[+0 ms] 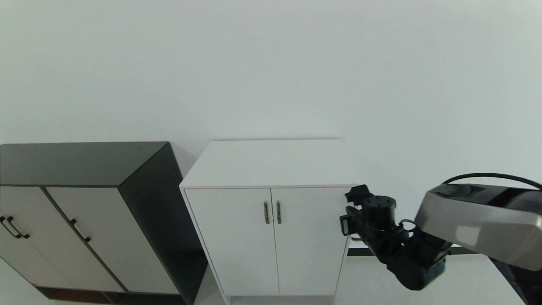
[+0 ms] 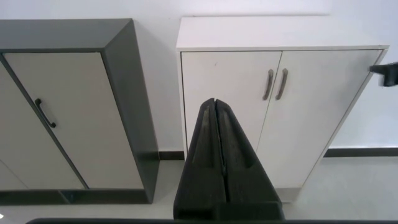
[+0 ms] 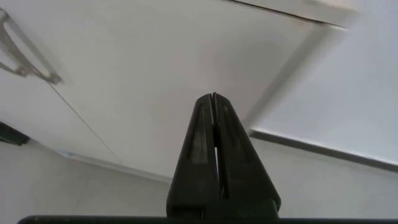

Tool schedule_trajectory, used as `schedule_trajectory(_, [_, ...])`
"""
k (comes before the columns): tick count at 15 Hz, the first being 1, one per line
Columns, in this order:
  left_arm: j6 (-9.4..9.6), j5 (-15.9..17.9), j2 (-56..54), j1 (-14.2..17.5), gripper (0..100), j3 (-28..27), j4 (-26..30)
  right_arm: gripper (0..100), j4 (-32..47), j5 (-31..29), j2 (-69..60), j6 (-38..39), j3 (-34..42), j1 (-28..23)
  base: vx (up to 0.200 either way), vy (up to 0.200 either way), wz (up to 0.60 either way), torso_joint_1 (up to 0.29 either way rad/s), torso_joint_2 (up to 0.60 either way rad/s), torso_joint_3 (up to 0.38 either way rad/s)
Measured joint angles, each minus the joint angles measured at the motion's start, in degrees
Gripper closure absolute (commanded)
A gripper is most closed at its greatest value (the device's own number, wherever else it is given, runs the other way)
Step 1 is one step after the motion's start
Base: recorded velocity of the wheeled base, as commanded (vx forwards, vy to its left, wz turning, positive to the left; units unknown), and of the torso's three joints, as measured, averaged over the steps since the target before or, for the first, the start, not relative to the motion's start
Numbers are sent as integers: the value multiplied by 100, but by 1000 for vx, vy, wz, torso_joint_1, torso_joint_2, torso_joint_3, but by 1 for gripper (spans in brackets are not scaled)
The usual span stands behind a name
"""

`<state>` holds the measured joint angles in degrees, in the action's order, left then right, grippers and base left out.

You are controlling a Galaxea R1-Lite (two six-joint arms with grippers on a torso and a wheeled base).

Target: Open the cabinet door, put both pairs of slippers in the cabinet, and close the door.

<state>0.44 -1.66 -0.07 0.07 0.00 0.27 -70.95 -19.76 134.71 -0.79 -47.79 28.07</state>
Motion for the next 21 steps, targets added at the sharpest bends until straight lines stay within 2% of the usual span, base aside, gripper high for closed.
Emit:
schedule_trajectory(3, [7,0,0,0,100,0,0,100,-519,-104,-1428,-21,2066,-490,0,0,0,0,0,0])
schedule_trajectory(5, [7,0,0,0,100,0,0,100,-646,-117,-2514,-77,3231,-1100,0,0,0,0,0,0])
schedule_trajectory(8, [7,2,0,-2,100,0,0,100,-336,66,-4052,-277,4304,-2092,0,0,0,0,0,0])
schedule_trajectory(11, [7,0,0,0,100,0,0,100,1145,527,-5703,-347,4631,-2706,0,0,0,0,0,0])
schedule_trajectory(15, [10,2,0,0,100,0,0,100,4074,1145,-8535,-255,4732,-2978,0,0,0,0,0,0])
schedule_trajectory(18, [10,2,0,0,100,0,0,100,6203,1664,-10731,-163,4737,-3031,0,0,0,0,0,0])
schedule_trajectory(19, [10,0,0,2,100,0,2,100,6633,1813,-11299,-98,4752,-2959,0,0,0,0,0,0])
schedule_trajectory(21, [7,0,0,0,100,0,0,100,7002,1941,-12165,-38,4765,-2516,0,0,0,0,0,0])
